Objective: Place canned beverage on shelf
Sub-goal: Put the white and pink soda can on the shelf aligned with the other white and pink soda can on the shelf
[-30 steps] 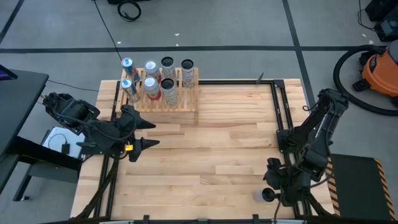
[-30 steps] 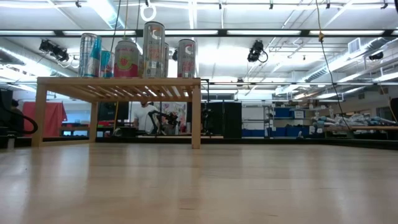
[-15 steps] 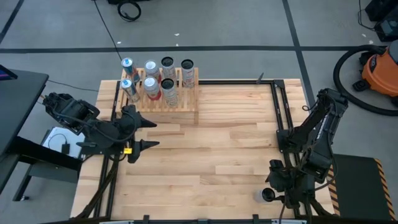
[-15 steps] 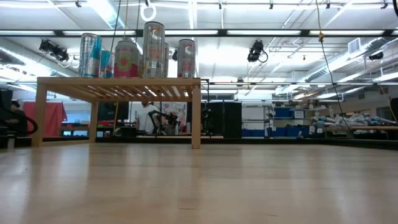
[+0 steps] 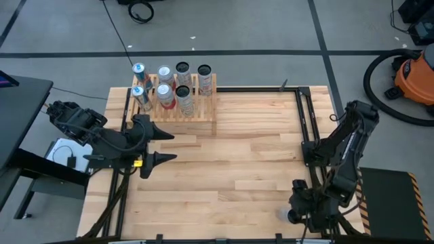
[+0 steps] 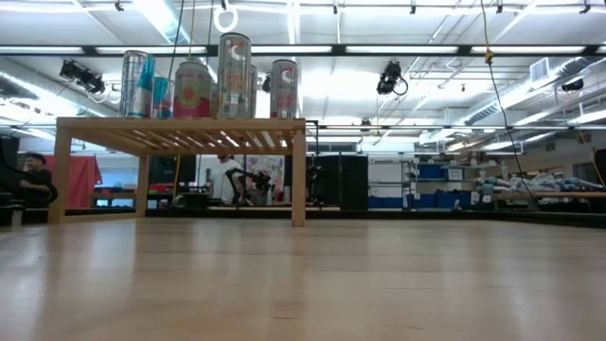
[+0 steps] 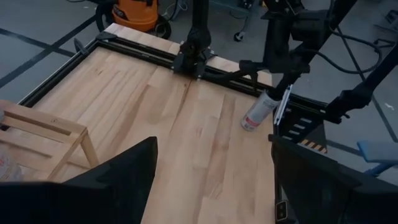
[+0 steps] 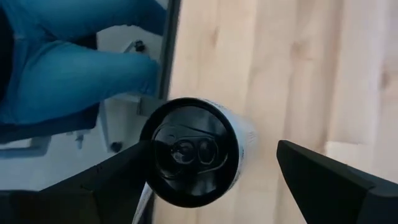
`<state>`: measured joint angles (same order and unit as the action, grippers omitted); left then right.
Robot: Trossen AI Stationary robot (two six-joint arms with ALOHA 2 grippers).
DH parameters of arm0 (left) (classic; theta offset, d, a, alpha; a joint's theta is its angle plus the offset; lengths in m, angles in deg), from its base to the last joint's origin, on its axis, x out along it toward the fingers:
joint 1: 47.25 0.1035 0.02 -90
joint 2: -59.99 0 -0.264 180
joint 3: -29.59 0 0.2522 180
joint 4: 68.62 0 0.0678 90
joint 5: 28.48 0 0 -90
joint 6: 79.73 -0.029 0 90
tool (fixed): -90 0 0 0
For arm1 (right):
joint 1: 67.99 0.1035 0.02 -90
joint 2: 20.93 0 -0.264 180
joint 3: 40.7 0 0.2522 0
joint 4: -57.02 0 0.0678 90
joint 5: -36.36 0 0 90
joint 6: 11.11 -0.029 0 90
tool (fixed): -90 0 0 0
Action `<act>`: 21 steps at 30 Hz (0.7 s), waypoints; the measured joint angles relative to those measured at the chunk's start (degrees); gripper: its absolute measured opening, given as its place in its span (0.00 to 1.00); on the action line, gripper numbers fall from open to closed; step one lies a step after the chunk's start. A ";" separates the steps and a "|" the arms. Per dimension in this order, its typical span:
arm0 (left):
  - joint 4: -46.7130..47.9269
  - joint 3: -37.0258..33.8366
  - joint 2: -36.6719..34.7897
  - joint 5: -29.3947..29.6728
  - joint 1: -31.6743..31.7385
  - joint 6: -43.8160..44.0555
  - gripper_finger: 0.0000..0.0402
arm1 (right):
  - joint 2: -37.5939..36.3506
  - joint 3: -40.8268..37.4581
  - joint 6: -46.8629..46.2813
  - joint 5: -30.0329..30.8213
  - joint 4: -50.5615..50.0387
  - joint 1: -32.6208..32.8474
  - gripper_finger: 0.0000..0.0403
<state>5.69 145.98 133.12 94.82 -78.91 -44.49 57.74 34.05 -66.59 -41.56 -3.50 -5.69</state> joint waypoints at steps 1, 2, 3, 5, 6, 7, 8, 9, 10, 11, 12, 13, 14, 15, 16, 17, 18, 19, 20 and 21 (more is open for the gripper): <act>0.00 0.00 -0.01 0.00 0.00 0.00 0.79 | 0.33 0.04 0.02 -0.67 0.30 0.00 0.89; 0.01 0.00 0.00 0.00 0.00 -0.01 0.79 | 0.46 0.09 0.02 -0.99 0.49 0.00 0.89; 0.02 0.00 -0.01 0.00 0.00 -0.02 0.79 | 0.47 0.09 0.02 -1.19 0.39 0.00 0.89; 0.04 0.00 0.00 0.00 0.00 -0.05 0.79 | 0.32 0.07 0.08 -0.31 0.21 -0.12 0.89; 0.04 0.00 0.00 0.00 0.00 -0.17 0.79 | 0.11 0.07 0.21 0.91 0.04 -0.20 0.89; 0.04 0.00 0.00 0.00 0.00 -0.44 0.79 | -0.27 0.01 0.45 2.24 -0.33 -0.24 0.89; 0.04 0.00 0.00 0.01 0.00 -0.76 0.79 | -0.75 -0.05 0.64 3.25 -0.76 -0.27 0.89; 0.05 0.00 0.00 0.01 0.00 -1.10 0.79 | -1.21 -0.13 1.04 4.25 -1.01 -0.31 0.89; 0.04 0.00 0.00 0.01 0.00 -1.25 0.79 | -1.72 -0.15 1.23 4.76 -0.94 -0.28 0.89; 0.07 0.00 0.00 0.02 0.00 -1.44 0.79 | -2.32 -0.15 1.24 4.72 -0.83 -0.27 0.89; 0.07 0.00 0.00 0.02 0.00 -1.49 0.79 | -2.98 -0.15 1.01 4.50 -0.80 -0.24 0.89; 0.07 0.00 0.00 0.02 0.00 -1.49 0.79 | -3.59 -0.15 0.27 3.86 -0.72 -0.24 0.89; 0.07 0.00 0.00 0.02 0.00 -1.49 0.79 | -3.91 -0.13 -0.38 3.05 -0.47 -0.24 0.89; 0.09 0.00 0.00 0.02 0.00 -1.49 0.79 | -3.97 -0.13 -1.16 2.33 -0.19 -0.17 0.89; 0.09 0.00 0.00 0.02 0.00 -1.49 0.79 | -3.95 -0.14 -1.62 1.77 0.02 0.01 0.89; 0.09 0.00 0.00 0.02 0.00 -1.49 0.79 | -3.90 -0.15 -1.80 1.71 0.35 0.30 0.89; 0.09 0.00 0.00 0.02 0.00 -1.49 0.79 | -3.75 -0.13 -1.84 1.81 0.78 0.50 0.89; 0.09 0.00 0.00 0.02 -0.01 -1.49 0.79 | -3.41 -0.11 -1.85 2.07 0.89 0.64 0.89; 0.09 0.00 0.00 0.02 0.00 -1.49 0.79 | -2.96 -0.11 -1.86 2.22 0.77 0.67 0.89; 0.10 0.00 0.00 0.02 0.00 -1.49 0.79 | -2.55 -0.13 -1.89 2.23 0.70 0.68 0.89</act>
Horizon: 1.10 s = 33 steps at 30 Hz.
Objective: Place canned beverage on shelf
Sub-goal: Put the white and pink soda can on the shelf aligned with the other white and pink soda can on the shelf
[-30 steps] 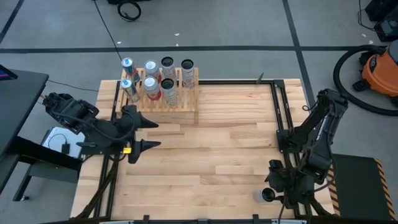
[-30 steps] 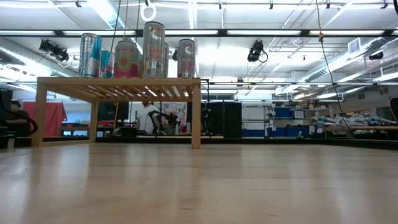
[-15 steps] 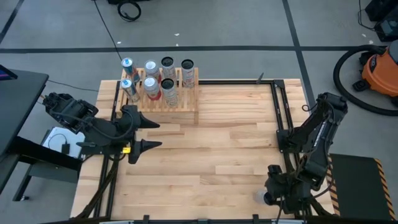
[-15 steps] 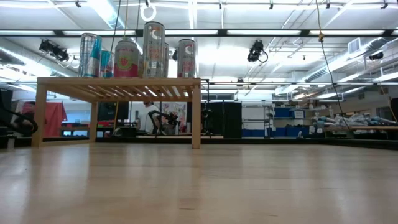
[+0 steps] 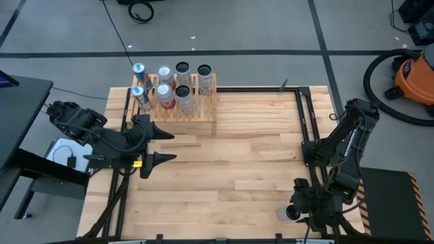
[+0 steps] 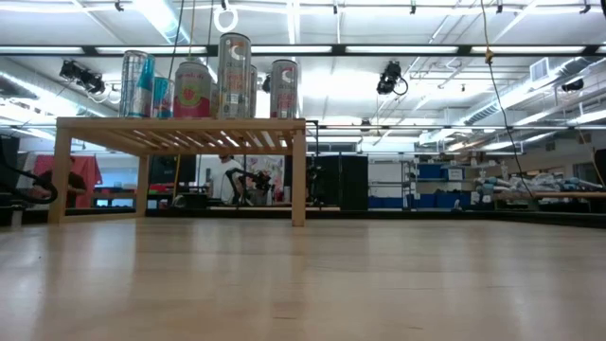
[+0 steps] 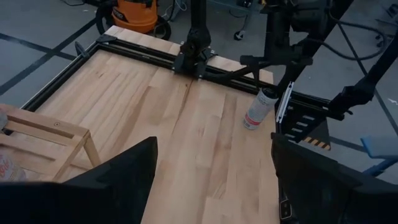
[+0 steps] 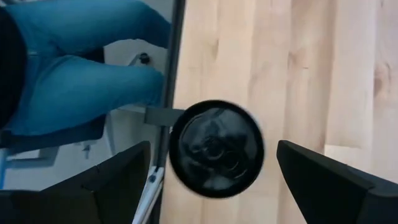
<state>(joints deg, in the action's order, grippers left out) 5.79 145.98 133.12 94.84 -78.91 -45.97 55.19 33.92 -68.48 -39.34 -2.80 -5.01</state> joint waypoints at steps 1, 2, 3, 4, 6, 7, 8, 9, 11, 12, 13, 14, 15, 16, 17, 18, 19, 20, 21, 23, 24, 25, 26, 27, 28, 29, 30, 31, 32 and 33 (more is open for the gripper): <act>0.01 0.00 -0.02 0.00 0.00 0.00 0.79 | 0.41 0.00 -0.10 -0.03 0.05 -0.03 0.89; 0.01 0.00 0.00 0.00 0.00 0.00 0.79 | 0.72 0.00 -0.29 -0.15 0.14 -0.05 0.89; 0.01 0.00 0.00 0.00 0.00 0.00 0.79 | 1.17 0.00 -0.73 -0.25 0.13 -0.07 0.89; 0.01 0.00 0.00 0.00 0.00 0.00 0.79 | 1.64 0.00 -1.00 -0.40 0.11 -0.04 0.89; 0.01 0.00 0.00 0.02 0.00 -0.01 0.79 | 2.47 0.00 -1.08 -0.74 0.12 0.06 0.89; 0.03 0.00 -0.02 0.00 0.00 -0.02 0.79 | 2.76 0.00 -1.06 -1.27 0.13 0.07 0.89; 0.03 0.00 -0.02 0.00 0.00 -0.02 0.79 | 3.07 0.00 -1.05 -1.75 0.20 0.07 0.89; 0.03 0.00 0.00 0.00 0.00 -0.02 0.79 | 3.41 0.00 -1.06 -2.12 0.20 0.07 0.89; 0.04 0.00 0.00 0.01 0.00 -0.04 0.79 | 3.96 0.00 -1.18 -2.07 0.22 0.07 0.89; 0.05 0.00 0.00 0.00 -0.01 -0.04 0.79 | 4.17 0.00 -1.19 -1.69 0.34 0.07 0.89; 0.05 0.00 0.00 0.00 -0.01 -0.03 0.79 | 4.52 0.02 -1.08 -0.82 0.50 0.07 0.89; 0.04 0.00 0.00 0.00 0.00 -0.02 0.79 | 4.98 0.02 -0.89 -0.21 0.57 0.07 0.89; 0.05 0.00 -0.01 0.02 -0.01 -0.04 0.79 | 5.41 0.02 -0.56 0.19 0.52 0.07 0.89; 0.05 0.00 0.00 0.02 0.00 -0.04 0.79 | 5.84 0.02 -0.09 0.58 0.42 0.04 0.89; 0.05 0.00 0.00 0.00 0.00 -0.04 0.79 | 6.25 0.02 0.39 0.74 0.52 0.04 0.89; 0.05 0.00 0.00 0.00 0.00 -0.03 0.79 | 6.73 0.02 0.64 0.78 0.54 0.05 0.89; 0.05 0.00 0.00 0.00 -0.02 -0.04 0.79 | 7.25 0.02 0.81 0.84 0.49 0.07 0.89; 0.05 0.00 0.00 0.02 0.00 -0.04 0.79 | 7.72 0.02 0.93 0.81 0.44 0.07 0.89; 0.04 0.00 0.00 0.00 0.00 -0.04 0.79 | 8.14 0.02 0.97 0.89 0.46 0.07 0.89; 0.05 0.00 0.00 0.02 0.00 -0.03 0.79 | 8.77 0.04 0.97 1.09 0.40 0.07 0.89; 0.05 0.00 0.00 0.00 0.00 -0.02 0.79 | 9.09 0.04 0.97 1.10 0.41 0.03 0.89; 0.05 0.00 0.00 0.01 -0.02 -0.02 0.79 | 9.32 0.04 0.97 1.11 0.37 0.03 0.89; 0.03 0.00 0.00 0.00 0.00 -0.04 0.79 | 9.50 0.04 0.97 1.04 0.38 -0.03 0.89; 0.05 0.00 -0.02 0.02 0.00 -0.04 0.79 | 9.58 0.04 0.97 0.91 0.42 -0.19 0.89; 0.05 0.00 0.00 0.02 0.00 -0.04 0.79 | 9.63 0.04 0.72 0.67 0.39 -0.31 0.88; 0.03 0.00 0.00 0.02 0.00 -0.02 0.79 | 9.70 0.04 0.50 0.53 0.39 -0.45 0.88; 0.05 0.00 0.00 0.02 0.00 -0.04 0.79 | 9.77 0.04 0.47 0.32 0.37 -0.53 0.87; 0.03 0.00 -0.01 0.02 0.00 -0.03 0.79 | 9.79 0.04 0.49 0.17 0.33 -0.57 0.86; 0.05 0.00 0.00 0.02 0.00 -0.04 0.79 | 9.79 0.04 0.51 0.17 0.38 -0.59 0.84; 0.04 0.00 0.00 0.00 -0.01 -0.02 0.79 | 9.79 0.04 0.51 0.09 0.40 -0.57 0.83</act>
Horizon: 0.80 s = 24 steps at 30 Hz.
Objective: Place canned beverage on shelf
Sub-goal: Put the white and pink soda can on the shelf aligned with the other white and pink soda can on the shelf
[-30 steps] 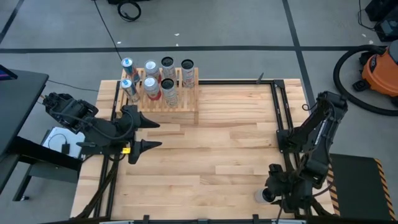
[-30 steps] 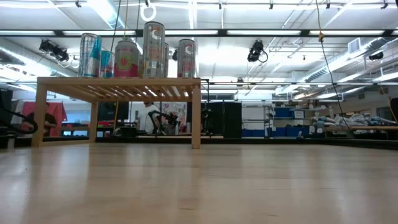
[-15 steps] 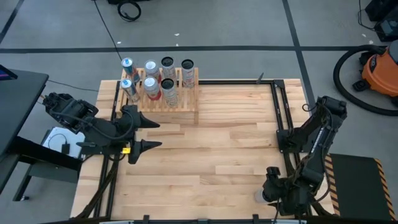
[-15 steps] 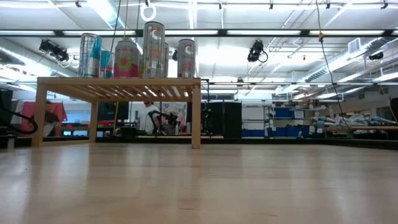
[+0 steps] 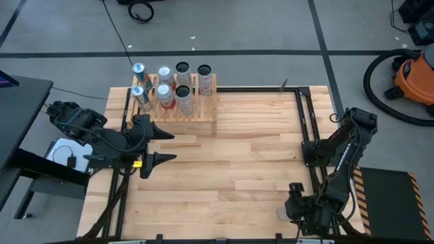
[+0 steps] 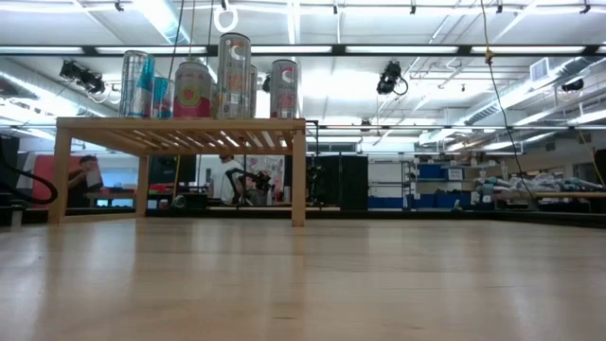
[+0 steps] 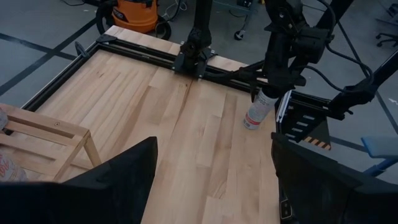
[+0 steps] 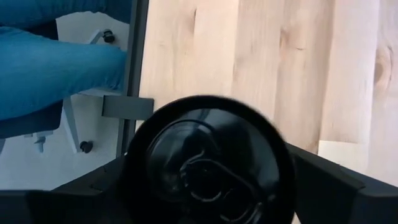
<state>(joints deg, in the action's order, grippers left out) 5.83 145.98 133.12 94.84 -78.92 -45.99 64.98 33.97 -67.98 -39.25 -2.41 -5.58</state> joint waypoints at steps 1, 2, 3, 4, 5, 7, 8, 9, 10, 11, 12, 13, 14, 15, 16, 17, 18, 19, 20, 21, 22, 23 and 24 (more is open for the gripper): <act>0.01 0.00 -0.01 0.01 0.01 0.00 0.79 | 0.00 0.00 -0.01 -0.25 0.00 0.03 0.80; -0.01 0.00 -0.01 0.02 0.00 0.00 0.79 | 0.00 0.00 -0.07 -0.54 0.00 0.03 0.78; 0.01 0.00 0.00 0.02 0.01 -0.02 0.79 | -0.01 0.01 -0.16 -0.57 -0.06 0.03 0.75; 0.00 0.00 0.00 0.01 0.01 -0.02 0.79 | -0.02 0.03 -0.34 -0.59 -0.16 0.03 0.72; -0.01 0.00 0.00 0.00 0.01 -0.02 0.79 | -0.02 0.04 -0.55 -0.62 -0.18 0.03 0.69; -0.01 0.00 0.00 0.02 0.01 -0.02 0.79 | -0.02 0.04 -1.34 -0.70 -0.20 -0.02 0.66; 0.00 0.00 0.00 0.01 0.01 -0.01 0.79 | -0.02 0.04 -1.71 -0.70 -0.20 -0.21 0.66; -0.01 0.00 0.00 0.01 0.01 -0.02 0.79 | -0.02 0.04 -2.10 -0.72 -0.20 -0.43 0.66; -0.01 0.00 0.00 0.01 0.01 -0.01 0.79 | -0.02 0.04 -2.69 -0.76 -0.20 -0.70 0.66; 0.01 0.00 -0.01 0.01 0.00 -0.01 0.79 | -0.06 0.07 -3.21 -0.88 -0.20 -1.04 0.66; 0.01 0.00 0.00 0.01 0.00 -0.02 0.79 | -0.07 0.07 -3.45 -0.98 -0.20 -1.47 0.66; -0.01 0.00 0.00 0.02 -0.01 -0.02 0.79 | -0.09 0.09 -3.52 -1.16 -0.19 -1.94 0.66; -0.01 0.00 0.00 0.02 0.01 -0.02 0.79 | -0.11 0.14 -3.53 -1.55 -0.17 -2.49 0.66; 0.01 0.00 0.00 0.00 0.01 0.00 0.79 | -0.12 0.18 -3.45 -2.07 -0.14 -3.21 0.66; 0.00 0.00 -0.01 0.02 0.01 0.00 0.79 | -0.13 0.33 -3.17 -2.76 -0.30 -4.01 0.66; 0.00 0.00 0.00 0.02 -0.01 0.00 0.79 | -0.11 0.73 -2.39 -3.42 -0.74 -4.85 0.66; -0.01 0.00 0.00 0.02 0.00 0.03 0.79 | -0.02 1.11 -1.22 -3.76 -1.13 -5.75 0.66; 0.00 0.00 0.00 0.02 0.01 0.05 0.79 | 0.06 1.55 0.19 -3.99 -1.64 -6.89 0.66; 0.01 0.00 0.00 0.02 0.01 0.07 0.79 | 0.09 2.15 1.78 -4.36 -2.11 -8.06 0.66; 0.00 0.00 0.00 0.02 0.00 0.21 0.79 | 0.11 3.02 3.30 -4.48 -2.32 -9.25 0.66; 0.01 0.00 0.00 0.02 0.01 0.35 0.79 | 0.10 3.94 4.83 -4.56 -2.31 -10.58 0.66; -0.01 0.00 -0.01 0.02 -0.01 0.63 0.79 | 0.08 4.88 6.48 -4.83 -2.56 -11.98 0.66; -0.01 0.00 0.00 0.02 -0.01 1.04 0.79 | 0.07 5.71 8.08 -5.19 -3.41 -13.49 0.66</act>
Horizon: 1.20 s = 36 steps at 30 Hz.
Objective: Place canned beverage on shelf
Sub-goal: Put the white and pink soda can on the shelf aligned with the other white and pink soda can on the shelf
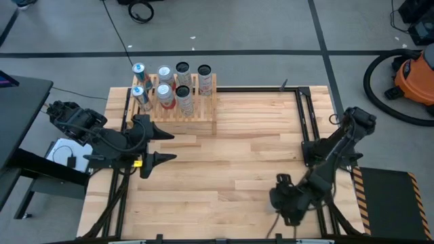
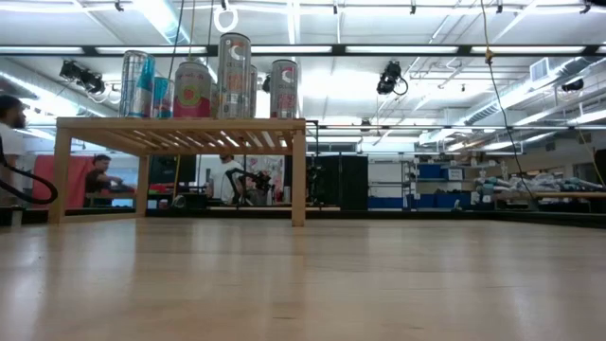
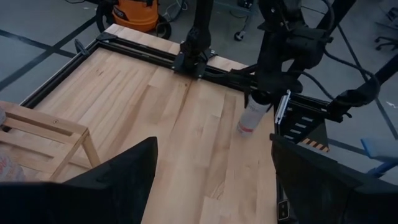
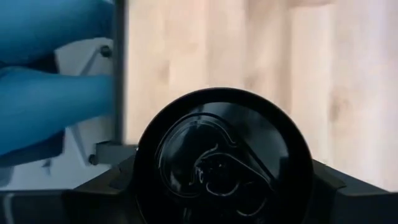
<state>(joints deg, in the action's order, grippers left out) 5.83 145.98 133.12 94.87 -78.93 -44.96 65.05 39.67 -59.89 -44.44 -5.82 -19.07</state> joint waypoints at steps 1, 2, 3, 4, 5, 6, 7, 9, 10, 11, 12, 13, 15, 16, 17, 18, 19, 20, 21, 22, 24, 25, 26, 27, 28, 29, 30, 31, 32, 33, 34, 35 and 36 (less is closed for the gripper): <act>0.02 0.00 0.00 -0.02 0.02 0.51 0.79 | 0.00 0.85 1.44 -0.32 -1.21 -1.56 0.66; 0.02 0.00 0.00 -0.01 0.02 0.56 0.79 | 0.00 1.75 3.02 -0.34 -2.60 -3.22 0.66; 0.02 0.00 0.00 0.00 0.02 0.56 0.79 | 0.00 2.68 4.63 -0.56 -3.27 -5.02 0.66; 0.02 0.00 0.00 0.00 0.02 0.56 0.79 | 0.00 3.77 6.18 -0.98 -3.43 -6.91 0.66; 0.02 0.00 0.00 0.00 0.00 0.58 0.79 | 0.00 4.95 7.74 -1.30 -3.43 -8.73 0.66; 0.02 0.00 0.00 0.00 0.02 0.58 0.79 | 0.00 6.01 9.28 -1.65 -3.66 -10.67 0.66; 0.02 0.00 0.00 0.00 0.00 0.58 0.79 | -0.02 7.03 10.86 -2.21 -4.20 -12.61 0.66; 0.02 0.00 0.00 -0.02 0.02 0.68 0.79 | -0.04 8.82 14.53 -3.91 -4.86 -16.44 0.66; 0.02 0.00 0.00 -0.02 0.02 0.86 0.79 | -0.04 9.92 16.59 -4.55 -4.92 -18.36 0.66; 0.02 0.00 -0.02 -0.02 0.00 1.39 0.79 | -0.04 11.11 18.60 -4.92 -4.96 -20.17 0.66; 0.04 0.00 0.00 -0.02 0.02 2.19 0.79 | -0.04 12.25 20.44 -5.09 -5.05 -22.06 0.66; 0.05 0.00 0.00 -0.02 0.01 2.69 0.79 | -0.04 13.48 22.11 -5.20 -5.46 -24.00 0.66; 0.09 0.00 0.00 -0.03 0.02 3.77 0.79 | -0.04 15.47 24.88 -5.46 -6.28 -27.89 0.66; 0.09 0.00 0.00 -0.03 0.02 4.15 0.79 | -0.04 16.51 26.32 -5.89 -6.33 -29.75 0.66; 0.09 0.00 0.00 -0.04 0.02 4.75 0.79 | -0.04 17.57 27.96 -6.40 -6.17 -31.69 0.66; 0.09 0.00 0.00 -0.04 0.02 5.18 0.79 | -0.04 18.62 29.70 -6.74 -5.93 -33.44 0.66; 0.09 0.00 0.00 -0.04 0.02 5.43 0.79 | -0.04 19.58 31.35 -6.74 -5.82 -35.06 0.66; 0.09 0.00 0.00 -0.04 0.02 5.45 0.79 | -0.04 20.45 32.98 -6.90 -5.84 -36.68 0.66; 0.09 0.00 -0.02 -0.04 0.02 5.34 0.79 | -0.04 21.35 34.61 -7.19 -6.01 -38.33 0.66; 0.11 0.00 0.00 -0.04 0.02 5.04 0.79 | -0.04 22.26 36.19 -7.37 -6.18 -39.85 0.66; 0.55 0.00 0.00 -0.04 0.00 4.80 0.79 | -0.04 24.23 39.25 -7.59 -6.05 -42.97 0.66; 1.03 0.00 0.00 -0.03 0.02 5.05 0.79 | -0.04 25.28 40.61 -7.58 -5.83 -44.45 0.66; 1.15 0.00 -0.01 -0.01 0.13 5.59 0.79 | -0.04 26.23 41.80 -7.57 -5.73 -45.93 0.66; 1.07 0.00 0.00 0.02 0.55 6.64 0.79 | 0.05 27.22 42.99 -7.57 -5.85 -47.44 0.66; 1.05 0.00 0.00 0.05 1.19 7.81 0.79 | 0.26 28.41 44.27 -7.55 -5.95 -48.86 0.66; 1.12 0.00 0.00 0.09 1.84 8.93 0.79 | 0.75 29.66 45.54 -7.48 -5.83 -50.19 0.67; 1.30 0.00 0.00 0.12 2.56 9.81 0.79 | 1.34 30.99 46.82 -7.29 -5.59 -51.50 0.67; 1.60 0.00 0.00 0.12 3.48 9.89 0.79 | 2.23 32.63 48.14 -7.24 -5.45 -52.75 0.67; 2.05 0.00 0.00 0.01 4.65 9.82 0.79 | 3.28 34.24 49.47 -7.29 -5.48 -53.87 0.67; 2.63 0.00 0.00 -0.35 5.94 9.64 0.79 | 4.51 36.03 50.82 -7.31 -5.60 -54.94 0.67; 3.26 0.00 -0.01 -0.59 7.22 9.63 0.79 | 6.05 37.98 52.12 -7.44 -5.68 -55.94 0.67; 4.19 0.00 0.00 -0.63 8.47 9.88 0.79 | 7.64 40.02 53.33 -7.82 -5.57 -56.85 0.67; 5.26 0.00 -0.02 -0.75 9.66 10.32 0.79 | 9.29 42.04 54.24 -8.45 -5.60 -57.74 0.67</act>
<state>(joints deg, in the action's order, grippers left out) 11.09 145.98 133.10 94.11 -69.27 -34.64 74.34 81.71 -5.66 -52.89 -11.42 -76.81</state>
